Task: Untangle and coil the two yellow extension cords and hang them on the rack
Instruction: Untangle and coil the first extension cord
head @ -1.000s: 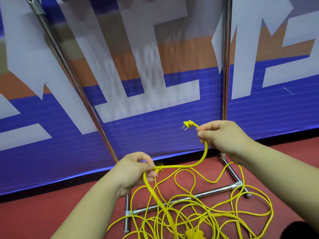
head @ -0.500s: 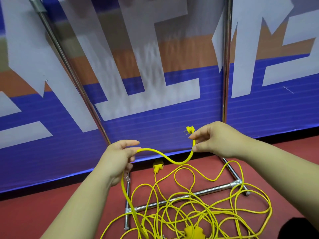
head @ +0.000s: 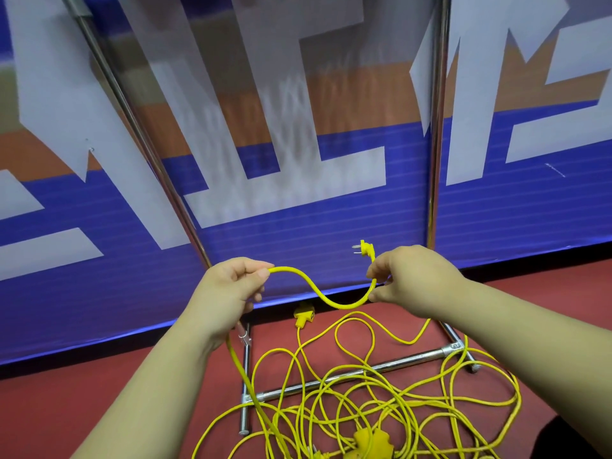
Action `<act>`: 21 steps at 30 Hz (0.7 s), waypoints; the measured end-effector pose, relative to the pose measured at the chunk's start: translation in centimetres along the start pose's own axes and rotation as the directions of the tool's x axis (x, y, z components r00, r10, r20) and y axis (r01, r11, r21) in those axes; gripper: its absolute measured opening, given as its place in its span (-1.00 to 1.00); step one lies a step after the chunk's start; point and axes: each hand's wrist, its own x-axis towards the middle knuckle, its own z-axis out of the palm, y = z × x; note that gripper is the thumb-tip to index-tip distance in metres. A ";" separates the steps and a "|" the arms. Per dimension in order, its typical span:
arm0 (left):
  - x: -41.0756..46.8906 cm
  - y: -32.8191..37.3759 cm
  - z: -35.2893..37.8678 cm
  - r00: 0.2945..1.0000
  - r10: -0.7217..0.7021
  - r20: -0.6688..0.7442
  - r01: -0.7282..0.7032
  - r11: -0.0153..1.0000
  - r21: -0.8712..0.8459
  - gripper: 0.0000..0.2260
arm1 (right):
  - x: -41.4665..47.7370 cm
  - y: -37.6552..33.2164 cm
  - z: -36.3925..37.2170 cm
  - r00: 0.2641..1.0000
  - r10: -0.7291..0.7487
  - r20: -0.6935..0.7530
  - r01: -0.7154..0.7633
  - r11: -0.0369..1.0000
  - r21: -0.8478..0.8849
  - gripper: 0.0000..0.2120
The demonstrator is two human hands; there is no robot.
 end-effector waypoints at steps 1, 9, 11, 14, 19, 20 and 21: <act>0.0 0.1 0.0 1.000 0.016 -0.016 -0.017 0.999 -0.029 -0.87 | 0.1 0.0 0.4 1.000 0.006 0.010 -0.006 1.000 0.027 -0.65; -0.6 1.3 0.8 0.992 0.124 -0.037 -0.128 0.985 -0.118 -0.84 | 0.4 -0.4 2.6 0.979 -0.004 0.204 -0.082 0.909 0.409 -0.66; -0.7 1.6 1.3 0.990 0.138 -0.028 -0.141 0.979 -0.150 -0.83 | 0.4 -1.1 2.9 0.974 -0.029 0.224 -0.104 0.825 0.556 -0.58; -1.0 2.0 2.0 0.987 0.159 -0.004 -0.157 0.967 -0.199 -0.80 | 0.1 -2.1 3.7 0.958 -0.060 0.279 -0.126 0.789 0.602 -0.46; -1.3 2.5 2.3 0.986 0.165 0.006 -0.155 0.934 -0.321 -0.76 | -0.1 -3.0 4.3 0.960 -0.113 0.256 -0.090 0.742 0.664 -0.70; -1.3 2.6 2.3 0.987 0.159 0.001 -0.148 0.926 -0.347 -0.77 | -0.1 -3.0 4.3 0.951 -0.130 0.280 -0.096 0.739 0.667 -0.81; -1.2 2.6 2.2 0.989 0.148 -0.006 -0.140 0.918 -0.371 -0.78 | -0.1 -3.0 4.4 0.941 -0.146 0.304 -0.102 0.737 0.668 -0.87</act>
